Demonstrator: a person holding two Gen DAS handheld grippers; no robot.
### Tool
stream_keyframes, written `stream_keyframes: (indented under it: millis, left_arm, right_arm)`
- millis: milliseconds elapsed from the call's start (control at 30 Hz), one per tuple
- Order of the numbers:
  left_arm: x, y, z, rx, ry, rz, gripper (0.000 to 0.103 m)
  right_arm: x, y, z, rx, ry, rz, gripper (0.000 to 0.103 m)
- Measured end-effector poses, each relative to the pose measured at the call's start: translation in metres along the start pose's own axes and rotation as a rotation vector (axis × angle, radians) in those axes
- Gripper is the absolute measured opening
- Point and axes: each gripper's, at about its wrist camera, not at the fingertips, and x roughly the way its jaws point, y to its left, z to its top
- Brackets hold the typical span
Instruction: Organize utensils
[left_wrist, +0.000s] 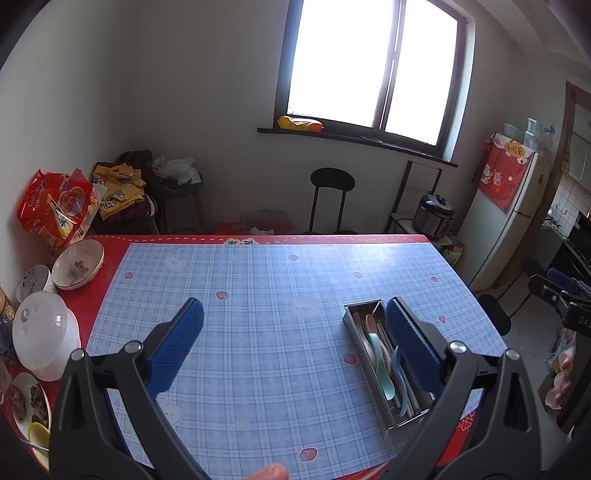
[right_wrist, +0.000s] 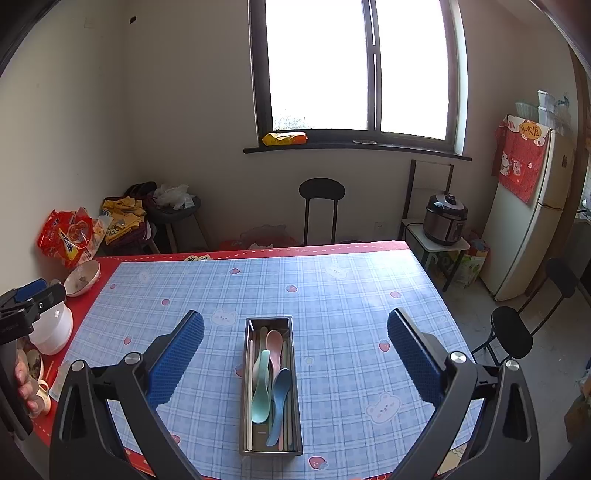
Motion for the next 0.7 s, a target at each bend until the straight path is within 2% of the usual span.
stream_keyframes:
  millis: [467,700]
  left_arm:
    - [-0.013,-0.007,0.005,0.032,-0.034,0.027,0.098]
    - [-0.01,-0.009,0.006,0.028,-0.025,0.007,0.098]
  right_arm:
    - [-0.011,-0.003,0.001,0.016,-0.028,0.005,0.097]
    - [-0.013,-0.004,0.001,0.021,-0.032,-0.012,0.097]
